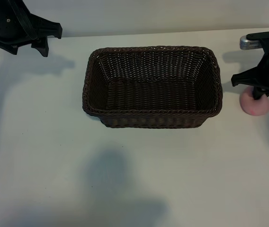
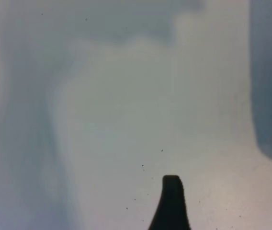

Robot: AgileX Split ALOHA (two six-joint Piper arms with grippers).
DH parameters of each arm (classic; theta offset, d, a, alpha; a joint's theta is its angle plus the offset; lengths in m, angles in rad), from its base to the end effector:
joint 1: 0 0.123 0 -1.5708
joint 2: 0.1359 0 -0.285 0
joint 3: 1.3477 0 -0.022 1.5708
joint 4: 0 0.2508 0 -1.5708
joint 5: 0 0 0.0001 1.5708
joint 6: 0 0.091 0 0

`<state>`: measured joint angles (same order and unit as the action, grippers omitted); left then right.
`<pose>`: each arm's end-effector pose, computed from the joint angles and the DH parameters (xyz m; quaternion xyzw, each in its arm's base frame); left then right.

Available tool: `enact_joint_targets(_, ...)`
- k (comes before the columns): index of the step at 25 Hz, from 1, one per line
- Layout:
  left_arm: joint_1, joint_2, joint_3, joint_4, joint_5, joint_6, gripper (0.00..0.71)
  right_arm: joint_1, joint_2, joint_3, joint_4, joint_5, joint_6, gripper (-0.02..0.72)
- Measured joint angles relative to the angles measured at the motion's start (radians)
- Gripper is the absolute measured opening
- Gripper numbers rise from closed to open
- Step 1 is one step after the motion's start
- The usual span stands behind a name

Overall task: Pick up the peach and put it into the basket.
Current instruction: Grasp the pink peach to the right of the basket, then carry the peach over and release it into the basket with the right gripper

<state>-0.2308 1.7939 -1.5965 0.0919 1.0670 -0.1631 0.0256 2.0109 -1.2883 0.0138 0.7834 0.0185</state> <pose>0.3781 -0.0813 0.3004 0.0470 0.9786 0.0047 0.2001 0.3837 0.0107 0.1409 0.0010 0.9971 0.0069 0.0758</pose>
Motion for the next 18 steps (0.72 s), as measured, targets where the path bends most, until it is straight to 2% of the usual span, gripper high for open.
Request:
enact_joint_targets(4,0.000,0.000,0.000,0.000,-0.003,0.000,0.598,0.000,-0.012,-0.036,-0.014,0.071,0.003,0.054)
enact_joint_targets(12,0.000,0.000,0.000,0.000,-0.010,-0.001,0.598,0.000,-0.125,-0.291,-0.014,0.315,0.002,0.054)
enact_joint_targets(16,0.000,0.000,0.000,0.000,-0.012,-0.001,0.598,0.003,-0.172,-0.413,0.026,0.410,-0.006,0.054)
enact_joint_targets(18,0.000,0.000,0.000,0.000,-0.012,-0.001,0.598,0.020,-0.183,-0.453,0.056,0.429,-0.018,0.054)
